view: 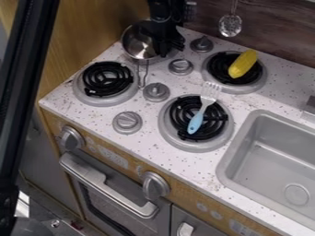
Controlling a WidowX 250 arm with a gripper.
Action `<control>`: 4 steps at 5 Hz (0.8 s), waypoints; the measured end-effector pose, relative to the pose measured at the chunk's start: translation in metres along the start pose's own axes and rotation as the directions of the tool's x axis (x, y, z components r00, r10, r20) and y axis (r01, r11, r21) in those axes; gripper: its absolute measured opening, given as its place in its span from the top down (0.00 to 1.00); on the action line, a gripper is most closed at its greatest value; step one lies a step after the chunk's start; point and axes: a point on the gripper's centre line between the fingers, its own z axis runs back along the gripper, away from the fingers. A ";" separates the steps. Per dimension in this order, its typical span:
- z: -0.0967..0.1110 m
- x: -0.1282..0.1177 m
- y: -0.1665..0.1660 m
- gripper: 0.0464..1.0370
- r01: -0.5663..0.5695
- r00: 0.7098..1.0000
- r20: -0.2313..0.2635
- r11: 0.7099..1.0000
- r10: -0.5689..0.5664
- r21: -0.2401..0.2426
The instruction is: Move the pot beside the upper right side of the bottom left burner
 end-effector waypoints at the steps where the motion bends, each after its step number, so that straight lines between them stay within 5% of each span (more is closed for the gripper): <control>1: 0.002 -0.004 0.000 0.98 0.009 1.000 0.003 1.000 -0.009 0.007; 3: 0.049 -0.014 0.001 0.99 0.038 0.998 0.055 0.999 -0.040 0.038; 4: 0.061 -0.031 0.001 0.99 0.084 0.996 -0.026 0.994 -0.082 0.071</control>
